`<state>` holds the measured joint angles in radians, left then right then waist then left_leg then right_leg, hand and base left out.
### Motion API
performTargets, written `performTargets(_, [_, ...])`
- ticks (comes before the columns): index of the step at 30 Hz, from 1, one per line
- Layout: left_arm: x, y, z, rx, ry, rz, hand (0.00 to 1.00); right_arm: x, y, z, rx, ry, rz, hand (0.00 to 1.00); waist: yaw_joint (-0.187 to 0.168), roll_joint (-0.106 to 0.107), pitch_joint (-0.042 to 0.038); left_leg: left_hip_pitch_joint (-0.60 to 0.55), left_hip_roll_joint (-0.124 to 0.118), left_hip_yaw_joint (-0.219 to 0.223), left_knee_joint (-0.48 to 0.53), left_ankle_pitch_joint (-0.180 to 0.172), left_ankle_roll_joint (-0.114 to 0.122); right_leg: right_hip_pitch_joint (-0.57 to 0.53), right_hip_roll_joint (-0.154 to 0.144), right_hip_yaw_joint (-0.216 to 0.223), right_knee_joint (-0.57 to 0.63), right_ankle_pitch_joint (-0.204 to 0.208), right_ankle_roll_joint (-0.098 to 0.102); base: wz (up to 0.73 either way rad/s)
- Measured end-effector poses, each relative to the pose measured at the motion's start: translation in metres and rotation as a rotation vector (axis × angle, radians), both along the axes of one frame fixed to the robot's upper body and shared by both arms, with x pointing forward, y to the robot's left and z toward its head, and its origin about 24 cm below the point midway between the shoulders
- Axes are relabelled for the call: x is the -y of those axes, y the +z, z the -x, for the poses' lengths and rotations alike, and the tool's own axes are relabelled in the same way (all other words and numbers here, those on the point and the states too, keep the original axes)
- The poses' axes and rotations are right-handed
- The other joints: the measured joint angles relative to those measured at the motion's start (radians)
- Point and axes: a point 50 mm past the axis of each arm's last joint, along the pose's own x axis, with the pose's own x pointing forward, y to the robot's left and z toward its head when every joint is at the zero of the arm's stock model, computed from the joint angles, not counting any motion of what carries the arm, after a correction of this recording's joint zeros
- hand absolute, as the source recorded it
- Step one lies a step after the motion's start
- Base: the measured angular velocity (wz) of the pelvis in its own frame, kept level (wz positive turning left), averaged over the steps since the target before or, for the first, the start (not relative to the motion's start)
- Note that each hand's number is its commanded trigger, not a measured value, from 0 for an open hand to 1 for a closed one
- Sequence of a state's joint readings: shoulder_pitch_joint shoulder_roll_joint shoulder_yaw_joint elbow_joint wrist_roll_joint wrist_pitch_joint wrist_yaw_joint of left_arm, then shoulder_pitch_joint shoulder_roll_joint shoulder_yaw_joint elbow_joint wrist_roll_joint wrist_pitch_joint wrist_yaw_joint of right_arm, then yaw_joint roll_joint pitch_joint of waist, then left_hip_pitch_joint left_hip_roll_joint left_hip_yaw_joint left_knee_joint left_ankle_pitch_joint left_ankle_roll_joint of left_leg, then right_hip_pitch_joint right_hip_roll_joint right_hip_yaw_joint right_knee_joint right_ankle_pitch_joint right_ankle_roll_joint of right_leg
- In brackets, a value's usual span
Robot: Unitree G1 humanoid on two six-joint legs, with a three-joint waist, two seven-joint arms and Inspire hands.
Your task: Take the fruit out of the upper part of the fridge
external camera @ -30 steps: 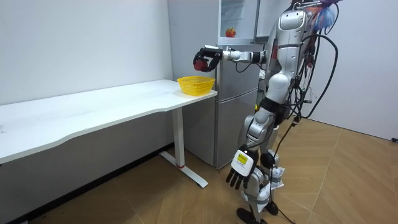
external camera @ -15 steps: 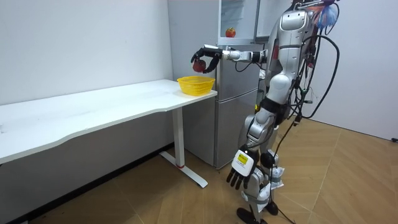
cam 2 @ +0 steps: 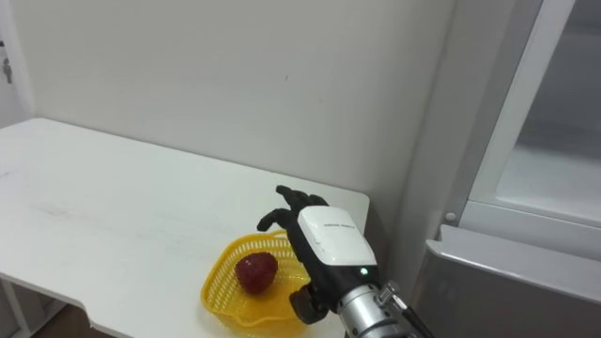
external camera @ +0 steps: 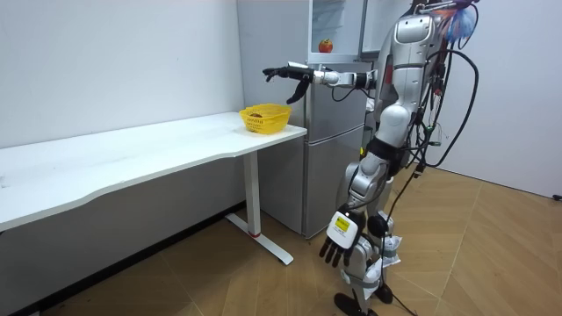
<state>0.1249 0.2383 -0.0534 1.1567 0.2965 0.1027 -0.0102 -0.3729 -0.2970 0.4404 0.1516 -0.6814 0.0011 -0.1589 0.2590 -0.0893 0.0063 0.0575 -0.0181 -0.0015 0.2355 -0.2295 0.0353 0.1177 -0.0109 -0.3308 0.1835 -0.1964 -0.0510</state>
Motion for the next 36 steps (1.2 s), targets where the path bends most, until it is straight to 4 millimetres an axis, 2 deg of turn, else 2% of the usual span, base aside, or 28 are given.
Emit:
performTargets(10, [0.0,0.001,-0.006,0.021,-0.007,0.0,0.0,0.003,-0.007,-0.001,-0.026,-0.013,0.009,0.0,-0.003,0.002,0.0015,0.005,0.0,0.001,-0.004,0.0,0.0,0.003,0.0,0.0,-0.003,0.0,0.0,0.0])
performTargets(22, [0.001,0.001,-0.009,0.031,-0.013,-0.004,0.0,0.003,-0.007,-0.001,-0.034,-0.012,-0.003,0.0,-0.005,0.013,0.0086,0.007,0.001,0.0,-0.01,0.0,0.0,0.002,0.001,0.002,-0.002,0.0,0.0,0.0])
performTargets(25, [0.001,0.001,-0.009,0.031,-0.014,-0.004,0.0,0.003,-0.006,-0.001,-0.042,-0.009,-0.031,0.0,-0.005,0.016,0.0073,0.008,0.001,0.001,-0.011,0.0,0.0,0.002,0.003,0.006,-0.002,0.0,0.0,0.0])
performTargets(29, [0.001,0.001,-0.01,0.03,-0.021,-0.006,0.0,0.002,-0.004,-0.001,-0.045,-0.002,-0.057,0.0,-0.009,0.026,0.0009,0.008,0.001,0.001,-0.01,0.0,0.0,0.002,0.002,0.006,-0.001,0.0,0.0,0.0])
performTargets(33, [0.001,0.001,-0.009,0.025,-0.019,0.005,0.0,-0.003,0.015,0.003,0.006,0.047,-0.153,0.0,-0.021,0.037,-0.0042,0.014,0.002,0.004,-0.014,0.001,0.0,0.005,0.002,0.008,0.0,0.0,0.0,0.0])
performTargets(36, [0.002,0.001,-0.007,0.018,-0.019,0.013,0.0,-0.002,0.024,0.003,0.025,0.052,-0.212,0.0,-0.03,0.04,-0.0032,0.023,0.005,0.016,-0.02,0.001,0.0,0.008,0.004,0.018,0.0,0.0,0.0,-0.09])
